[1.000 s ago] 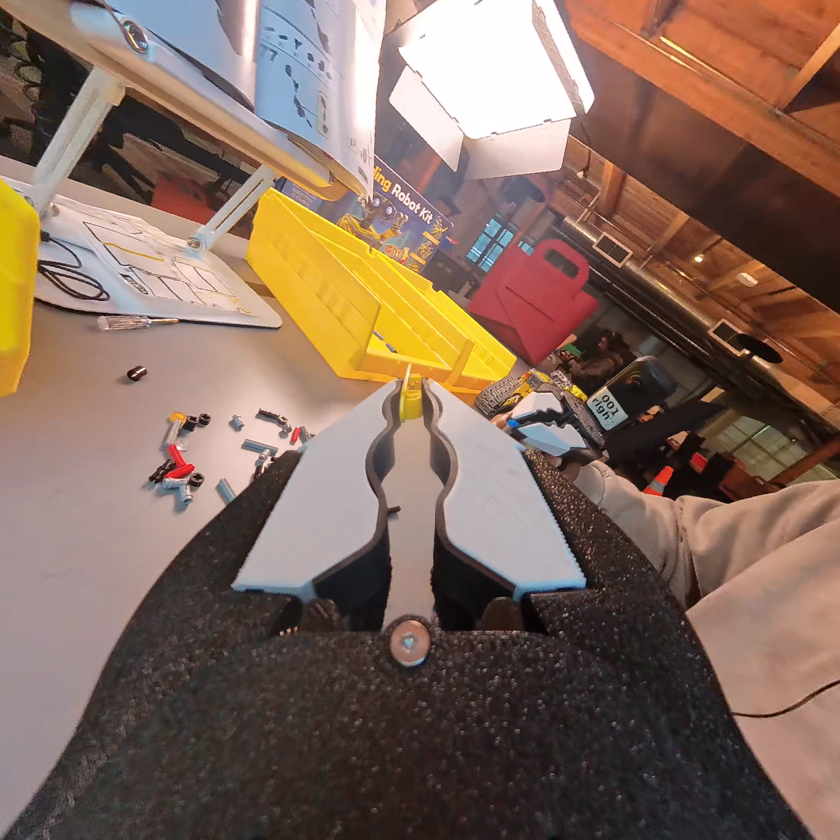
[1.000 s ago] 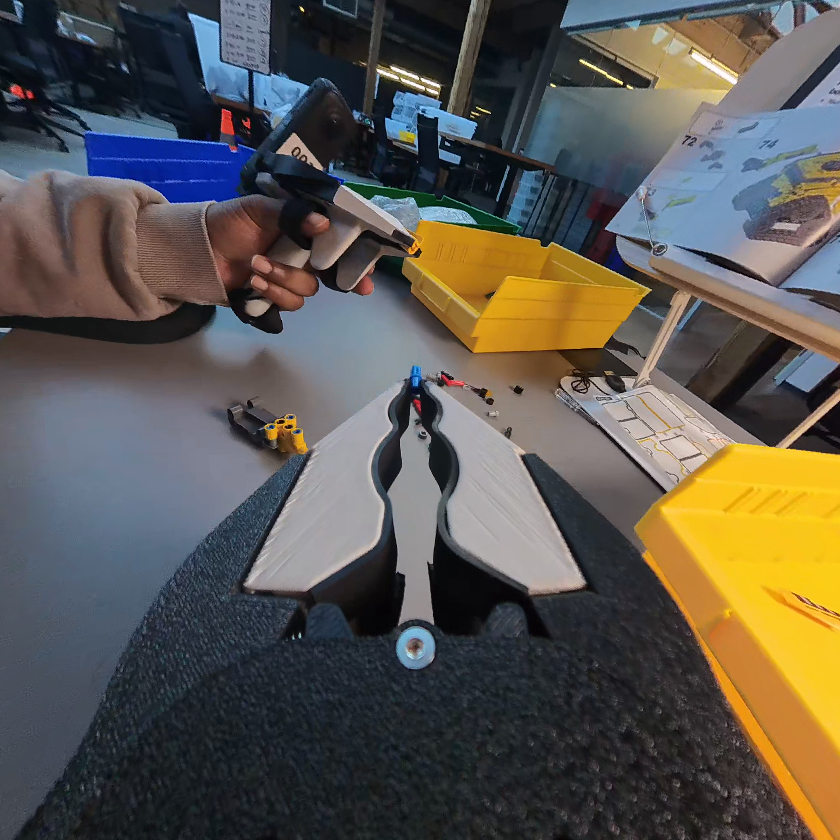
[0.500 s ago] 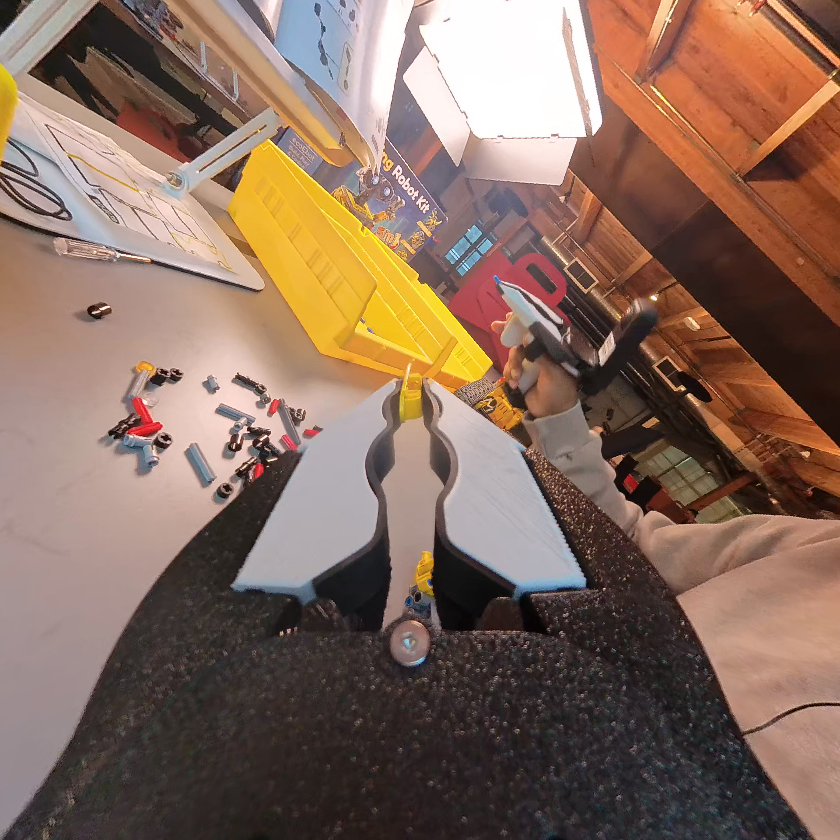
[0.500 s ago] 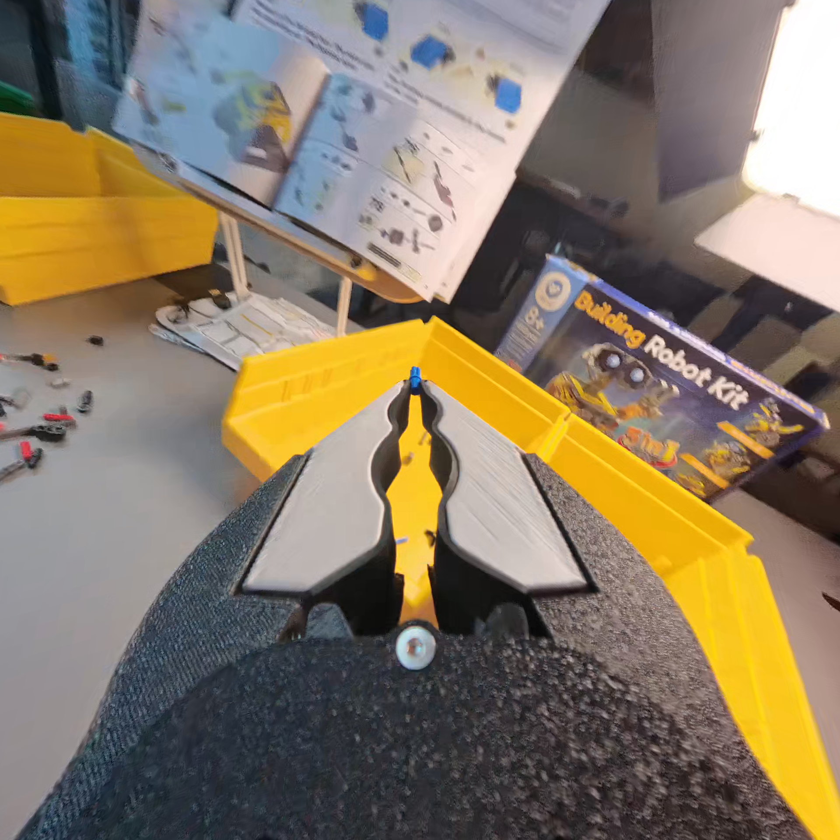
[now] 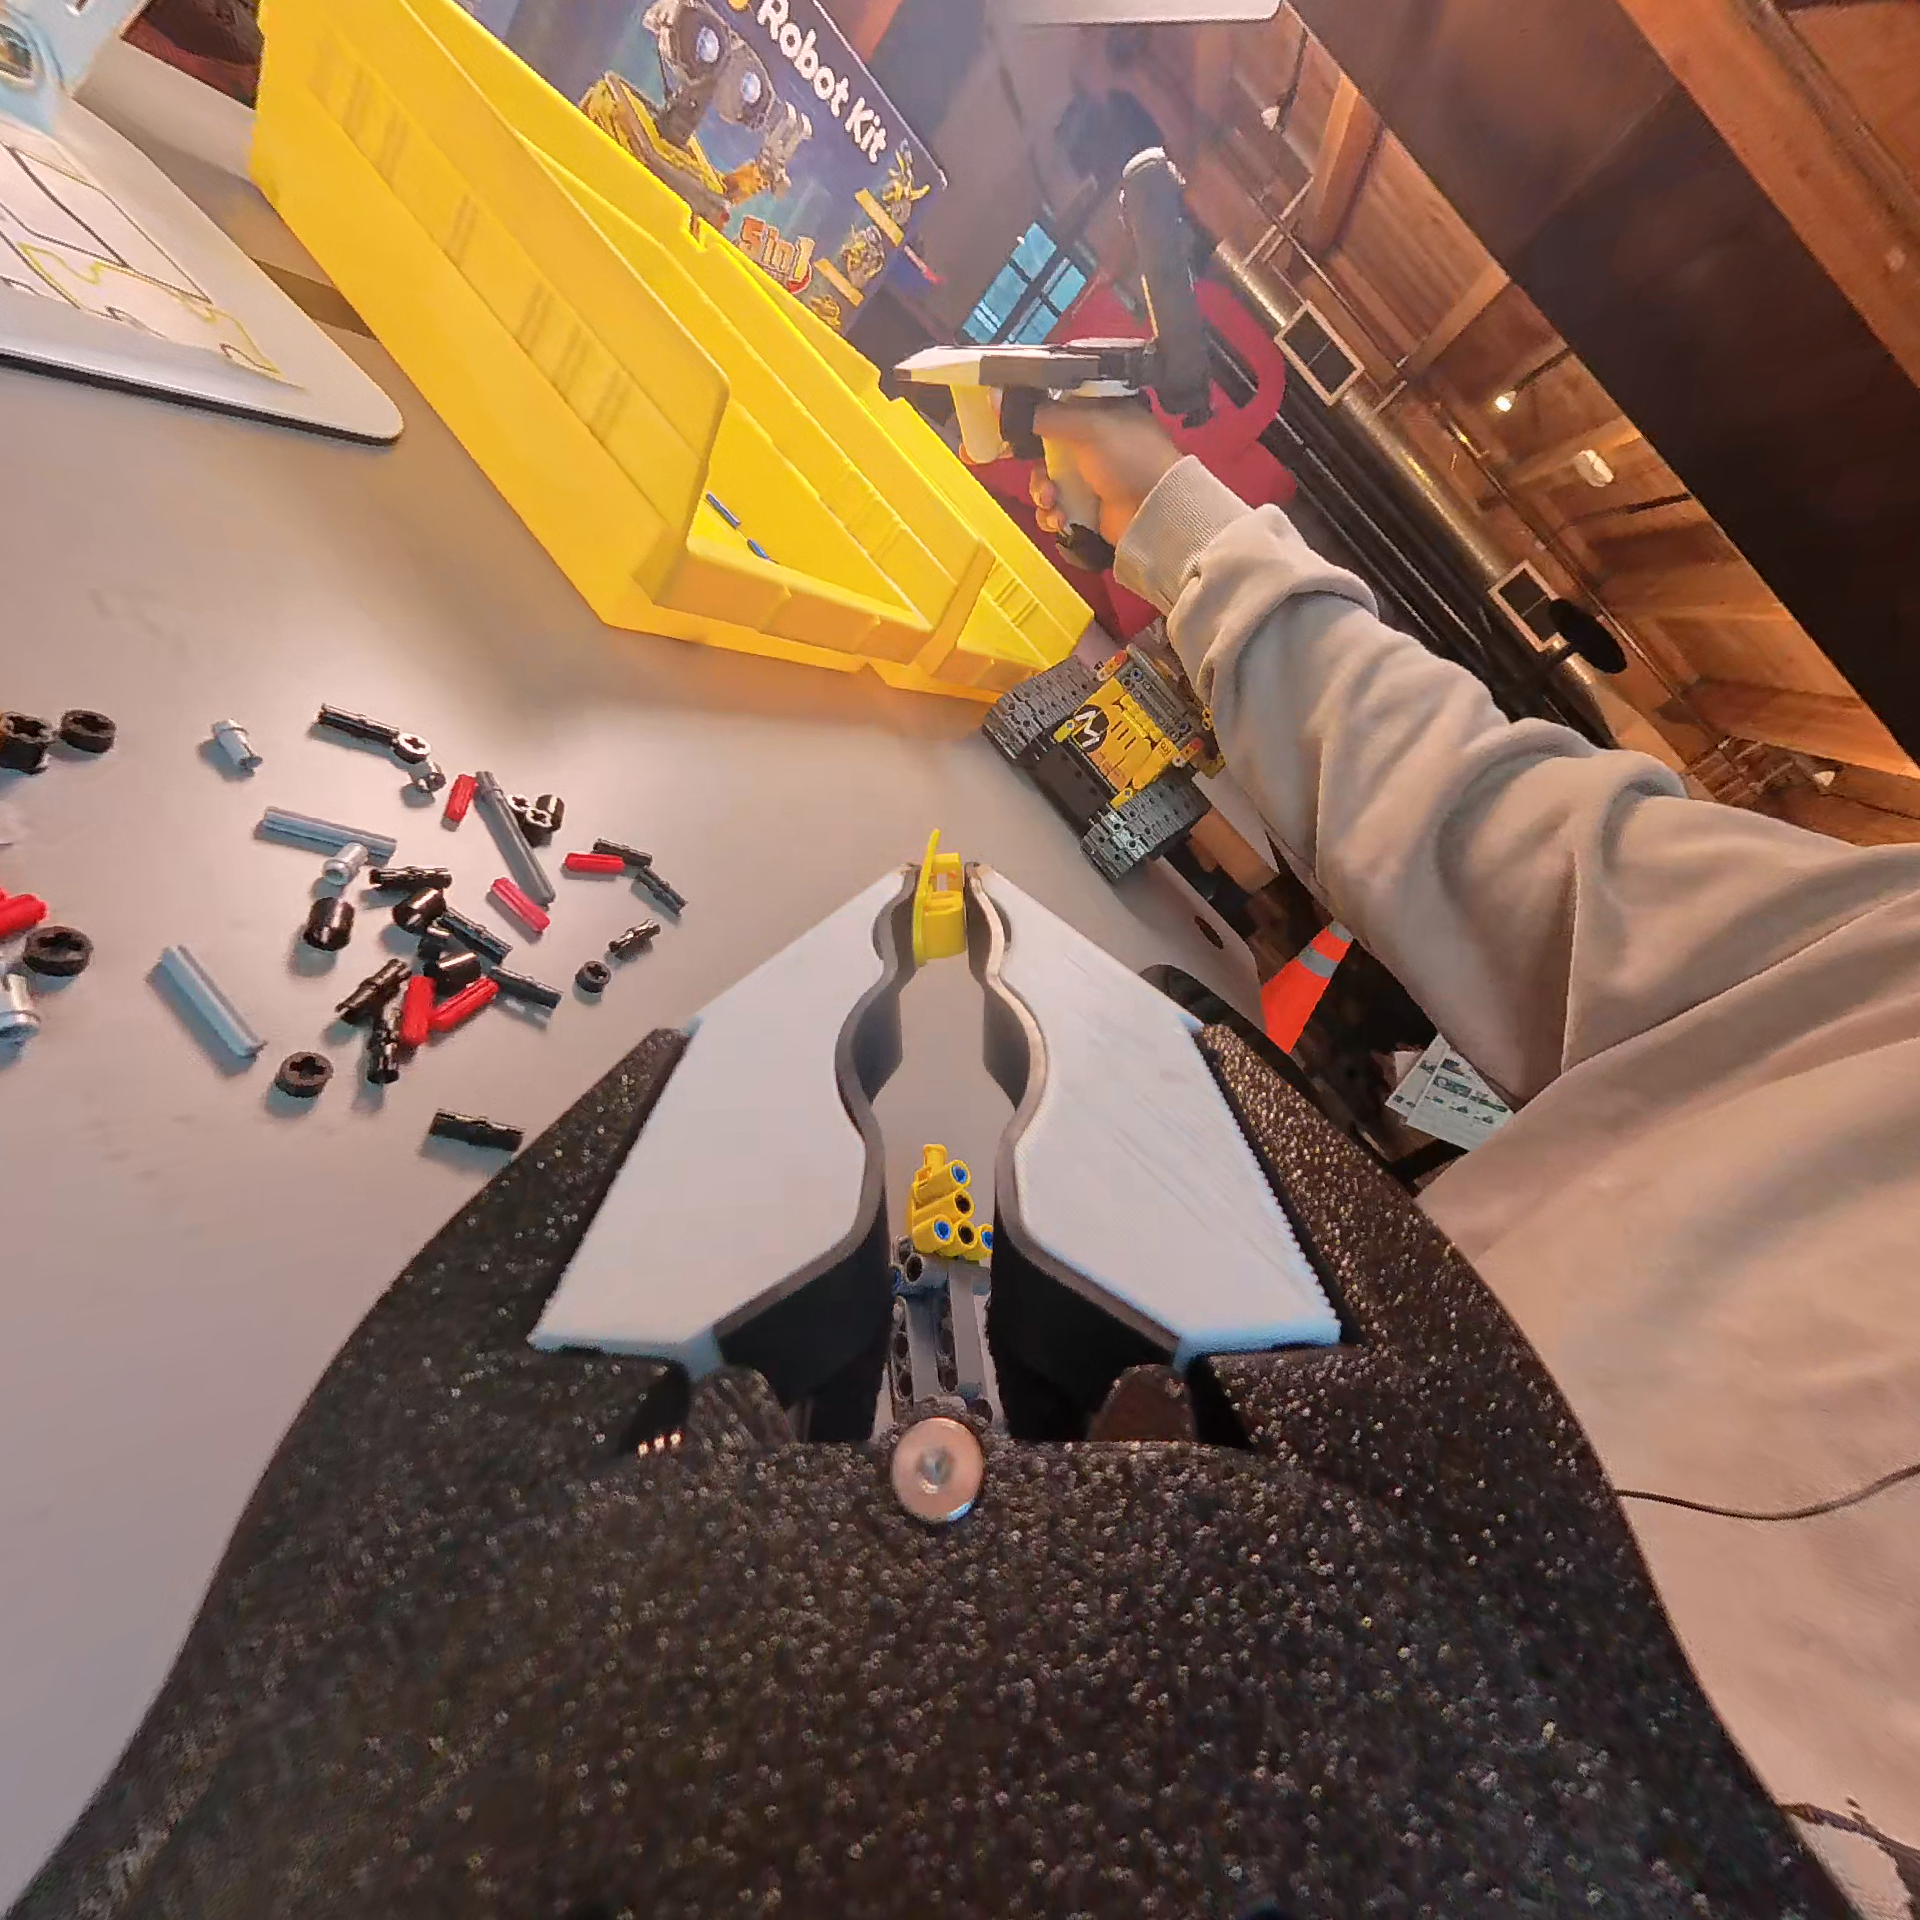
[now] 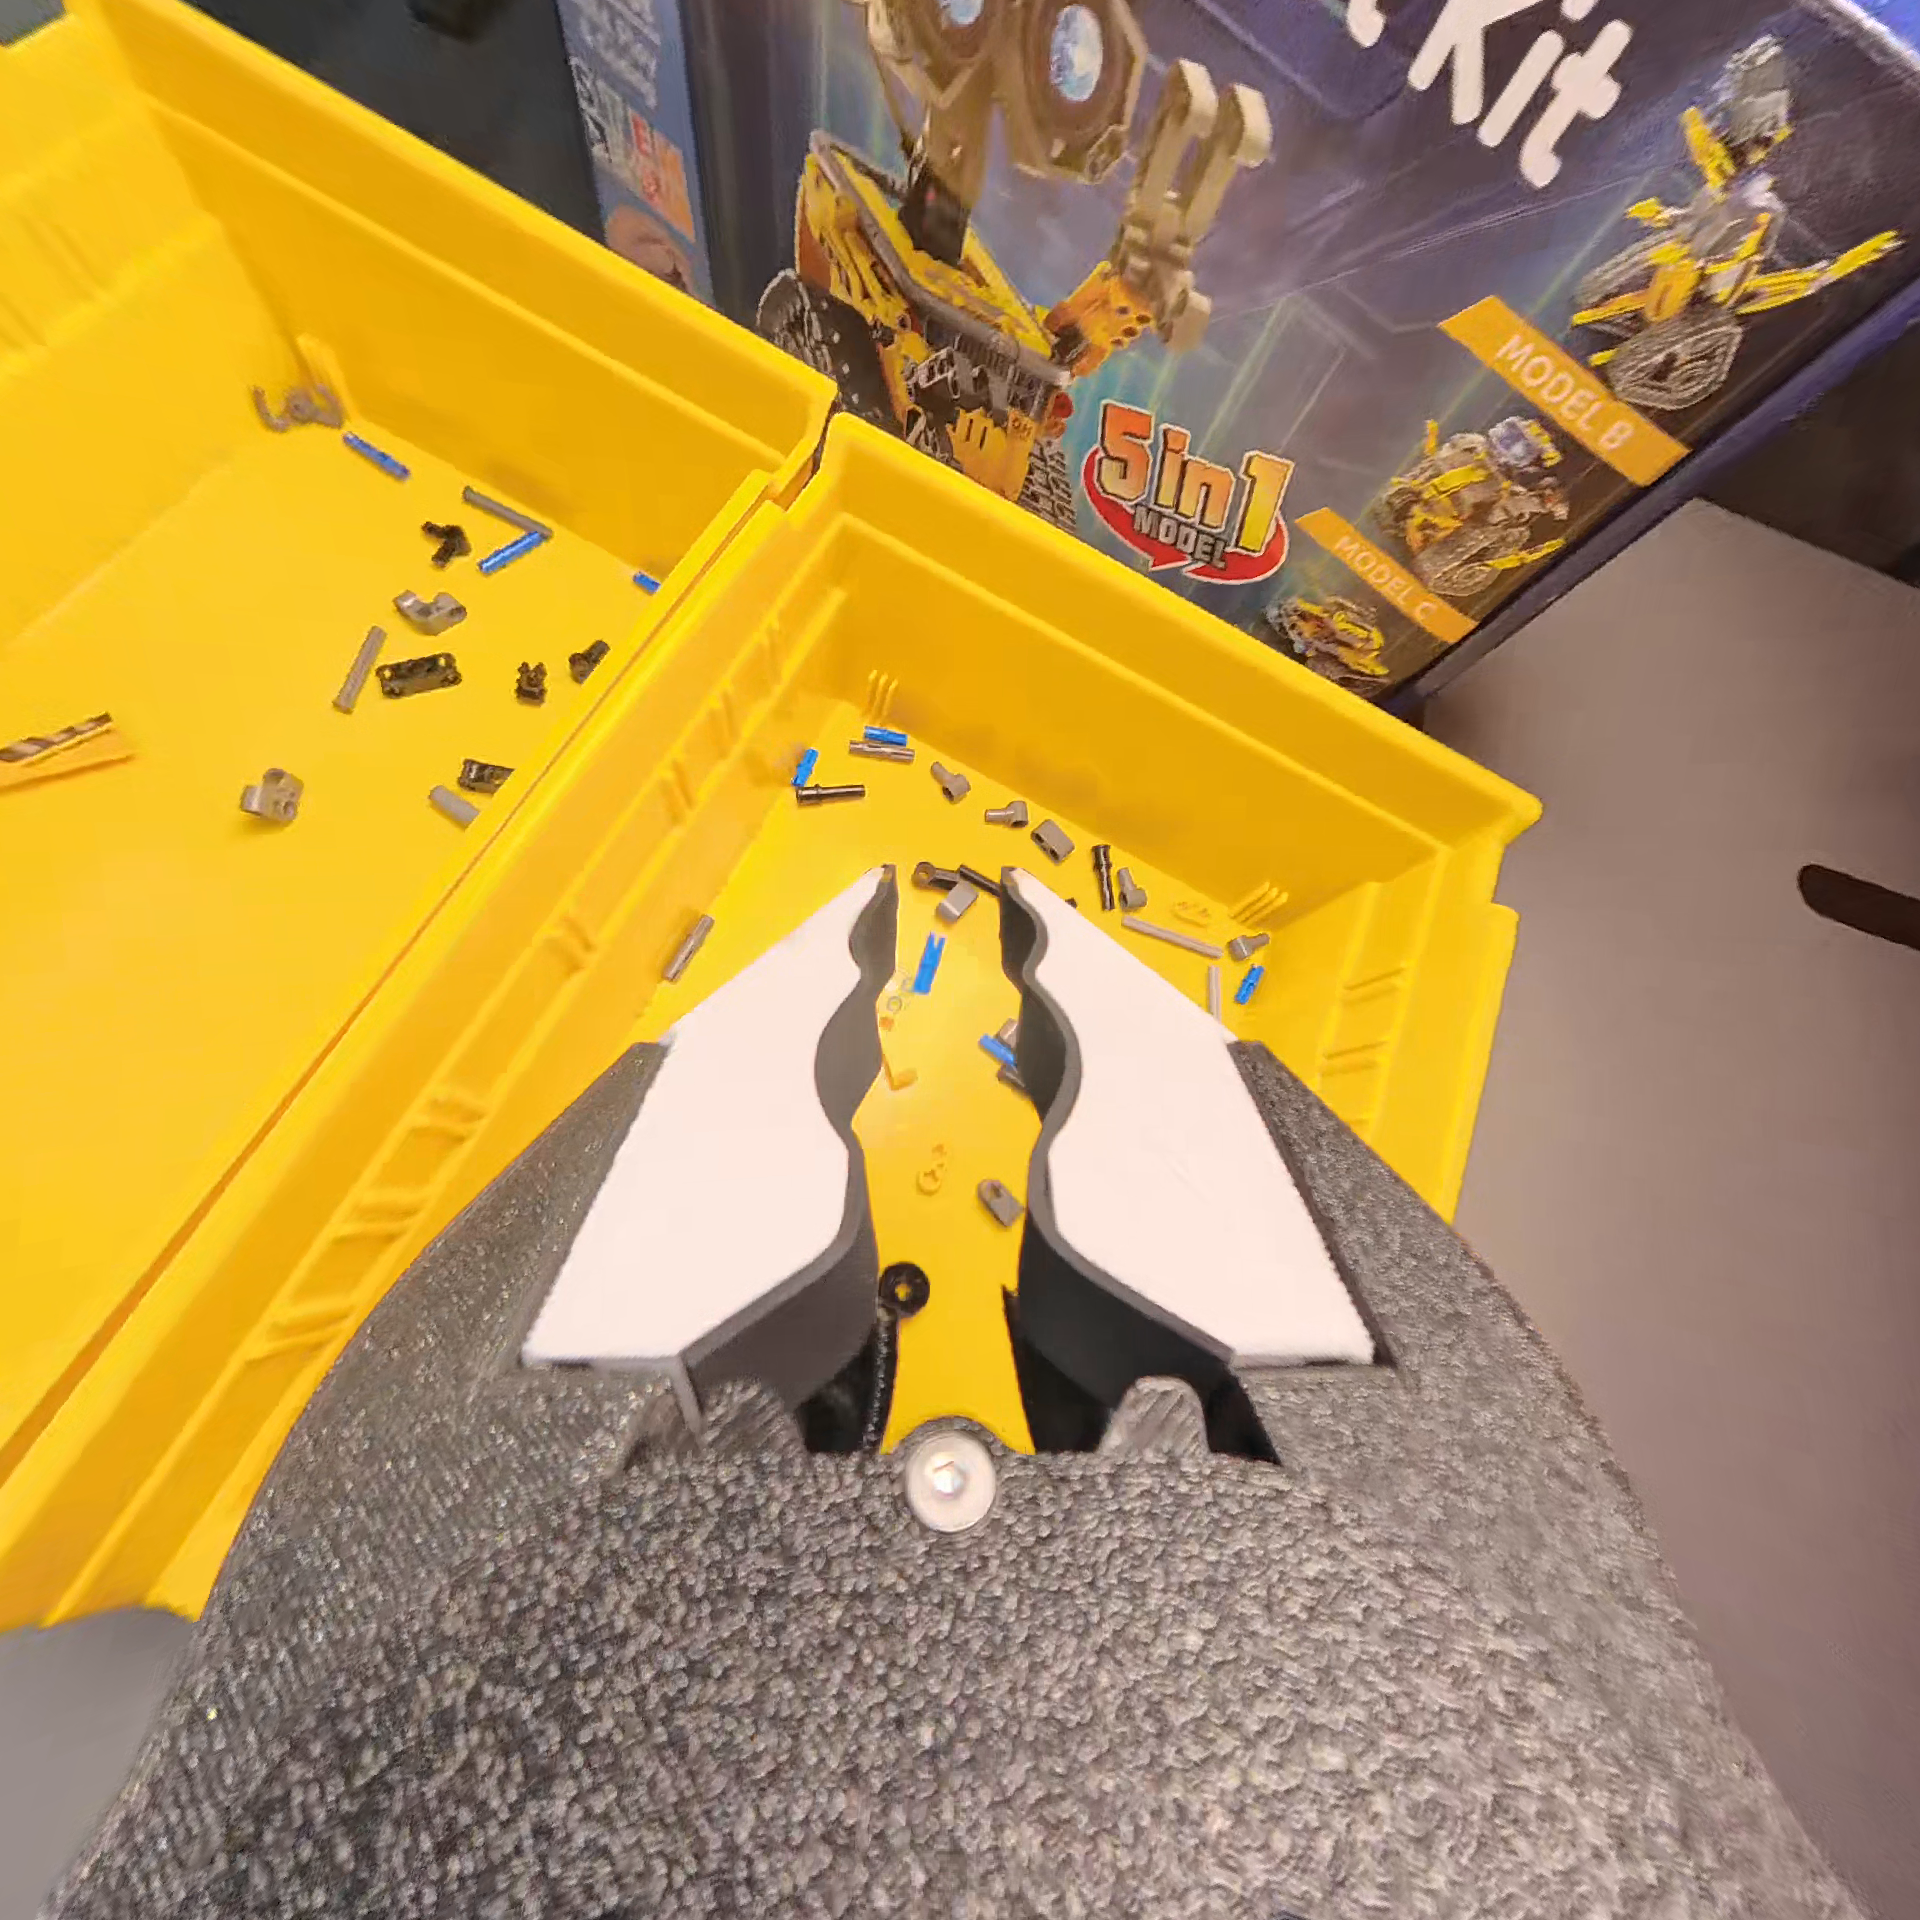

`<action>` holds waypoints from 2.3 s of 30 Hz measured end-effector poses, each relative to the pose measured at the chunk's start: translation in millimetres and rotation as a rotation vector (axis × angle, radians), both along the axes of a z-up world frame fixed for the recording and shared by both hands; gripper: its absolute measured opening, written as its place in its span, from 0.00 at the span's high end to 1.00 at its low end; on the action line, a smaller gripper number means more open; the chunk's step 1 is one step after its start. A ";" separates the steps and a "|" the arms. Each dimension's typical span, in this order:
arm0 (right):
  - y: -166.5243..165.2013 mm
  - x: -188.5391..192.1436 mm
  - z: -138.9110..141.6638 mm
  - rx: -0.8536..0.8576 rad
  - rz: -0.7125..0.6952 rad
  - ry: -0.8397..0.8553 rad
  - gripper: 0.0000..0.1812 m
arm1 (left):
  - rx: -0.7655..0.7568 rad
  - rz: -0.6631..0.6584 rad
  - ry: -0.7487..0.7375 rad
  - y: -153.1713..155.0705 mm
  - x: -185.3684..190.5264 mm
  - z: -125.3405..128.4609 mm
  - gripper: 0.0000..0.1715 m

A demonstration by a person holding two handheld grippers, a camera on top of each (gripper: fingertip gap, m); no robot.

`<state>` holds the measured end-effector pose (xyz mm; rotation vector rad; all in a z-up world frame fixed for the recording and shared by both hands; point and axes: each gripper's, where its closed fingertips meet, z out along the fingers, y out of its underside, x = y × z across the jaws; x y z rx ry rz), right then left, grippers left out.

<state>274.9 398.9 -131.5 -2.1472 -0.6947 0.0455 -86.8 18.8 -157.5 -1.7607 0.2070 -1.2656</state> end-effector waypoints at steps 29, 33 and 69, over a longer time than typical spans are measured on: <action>-438.3 -304.4 -17.9 -0.105 1.272 0.690 0.96 | 0.471 -0.268 0.451 -57.3 76.3 -4.5 0.96; -433.8 -300.6 -22.4 -0.119 1.265 0.693 0.94 | 0.479 -0.273 0.465 -58.4 77.8 -5.9 0.96; -408.3 -295.0 -16.3 -0.923 0.865 1.302 1.00 | 0.304 -0.227 0.170 -43.4 59.6 13.7 0.91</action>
